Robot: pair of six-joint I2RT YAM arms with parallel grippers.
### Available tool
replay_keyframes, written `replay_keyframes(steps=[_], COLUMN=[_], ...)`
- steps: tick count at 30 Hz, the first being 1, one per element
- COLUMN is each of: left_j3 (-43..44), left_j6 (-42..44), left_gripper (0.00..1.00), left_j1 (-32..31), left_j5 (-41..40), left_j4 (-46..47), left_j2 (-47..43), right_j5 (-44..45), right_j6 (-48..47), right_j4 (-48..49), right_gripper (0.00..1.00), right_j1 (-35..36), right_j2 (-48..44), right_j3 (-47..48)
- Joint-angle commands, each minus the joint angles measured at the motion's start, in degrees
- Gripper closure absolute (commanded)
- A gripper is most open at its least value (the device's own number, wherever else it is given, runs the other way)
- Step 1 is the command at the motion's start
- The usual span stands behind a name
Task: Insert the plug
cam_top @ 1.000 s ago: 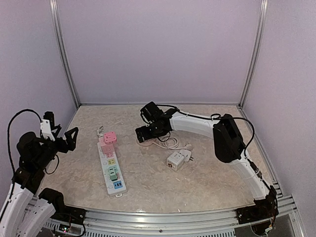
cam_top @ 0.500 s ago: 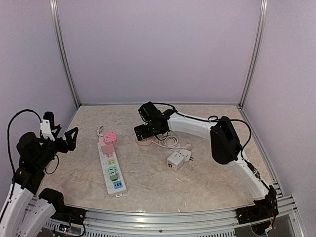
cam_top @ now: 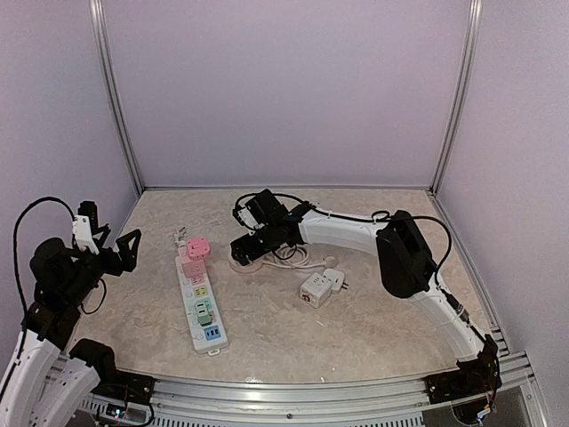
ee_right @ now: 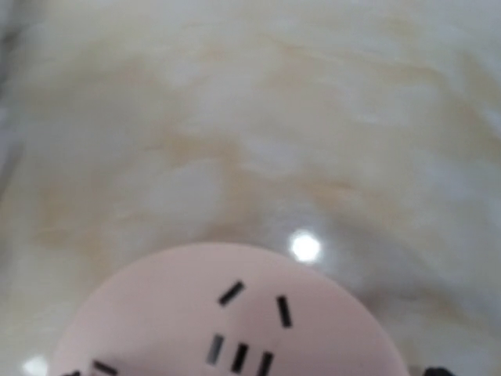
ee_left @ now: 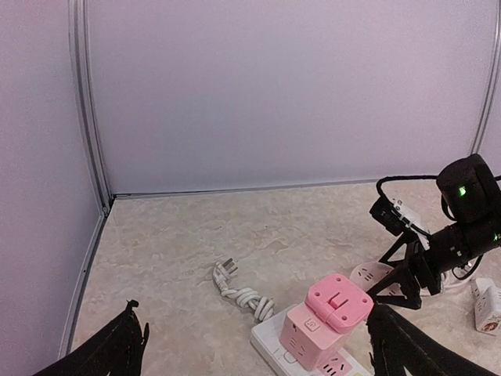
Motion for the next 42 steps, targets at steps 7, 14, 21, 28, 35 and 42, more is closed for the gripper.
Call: replay_keyframes(steps=[7,14,21,28,35,42], left_j3=[-0.81,-0.78,-0.95,-1.07,-1.56,-2.37], left_j6=[0.94,0.85,0.86,0.21,-1.15,-1.34], left_gripper=[0.04,0.04,0.04,0.04,0.05,0.05], left_j1=[0.39,0.3,0.3,0.21,-0.05,-0.46], left_j5=[0.73,0.87,1.39,2.13,2.89,3.07], left_j4=[-0.39,-0.51,-0.41,-1.01,-2.51,-1.51], left_j2=[-1.3,-1.3,-1.32,-1.39,-1.73,-2.78], right_j5=[-12.77,-12.25,-7.92,-5.32,-0.89,15.84], right_j6=[-13.75,-12.6,-12.03,-12.48,-6.19,3.09], right_j4=[2.64,3.58,4.62,3.15,3.83,-19.38], right_gripper=[0.19,0.26,0.28,0.25,0.14,0.05], right_j1=[3.74,3.8,3.89,4.44,4.55,4.53], right_j2=[-10.69,-17.45,-24.39,-28.81,-37.37,-38.51], right_j3=[-28.24,-39.59,-49.12,-48.89,-47.19,-43.31])
